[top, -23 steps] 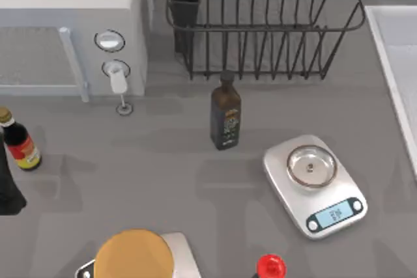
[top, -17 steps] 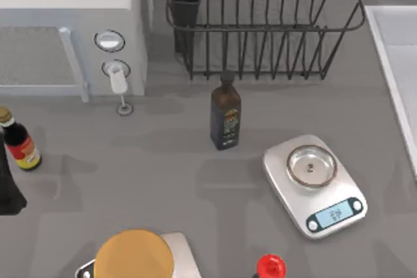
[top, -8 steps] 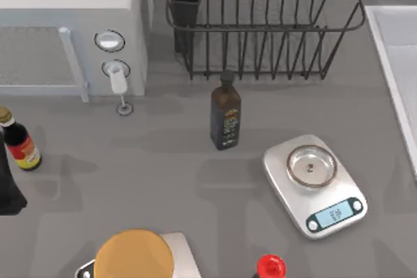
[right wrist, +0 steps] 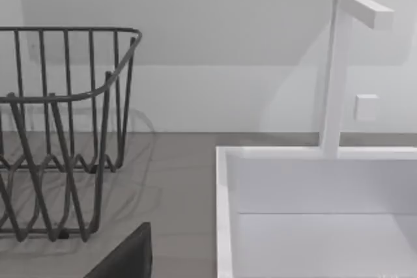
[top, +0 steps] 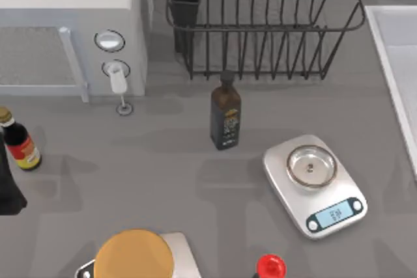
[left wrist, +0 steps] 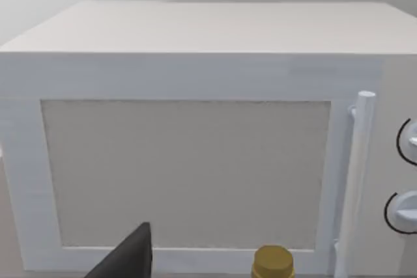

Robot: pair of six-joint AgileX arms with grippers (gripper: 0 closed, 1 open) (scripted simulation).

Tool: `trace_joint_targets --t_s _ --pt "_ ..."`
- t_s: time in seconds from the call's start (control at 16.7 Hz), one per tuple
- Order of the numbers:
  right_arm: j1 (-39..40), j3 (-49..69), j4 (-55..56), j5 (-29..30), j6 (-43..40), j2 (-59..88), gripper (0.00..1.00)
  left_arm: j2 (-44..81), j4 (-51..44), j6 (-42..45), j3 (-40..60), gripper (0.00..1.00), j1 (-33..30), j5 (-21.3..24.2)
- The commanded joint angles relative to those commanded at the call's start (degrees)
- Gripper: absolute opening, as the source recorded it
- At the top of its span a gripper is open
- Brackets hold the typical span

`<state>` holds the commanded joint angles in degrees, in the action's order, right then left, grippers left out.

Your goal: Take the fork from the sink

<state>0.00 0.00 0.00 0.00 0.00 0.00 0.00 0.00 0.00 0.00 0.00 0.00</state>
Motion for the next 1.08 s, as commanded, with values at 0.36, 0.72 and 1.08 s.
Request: trace_joint_targets --t_s 0.36,0.72,1.08 --pt "-1.58 8.65 -5.78 0.02 -1.48 8.88 1.00 0.00 0.00 0.00 0.00 1.00 0.00 0.00" --pt "-5.97 34.96 -21.90 0.09 -5.59 38.13 1.00 0.00 0.00 0.00 0.00 1.00 0.00 0.00" --pt "-11.42 68.47 -41.87 0.17 -10.69 78.20 1.00 0.00 0.00 0.00 0.00 1.00 0.00 0.00"
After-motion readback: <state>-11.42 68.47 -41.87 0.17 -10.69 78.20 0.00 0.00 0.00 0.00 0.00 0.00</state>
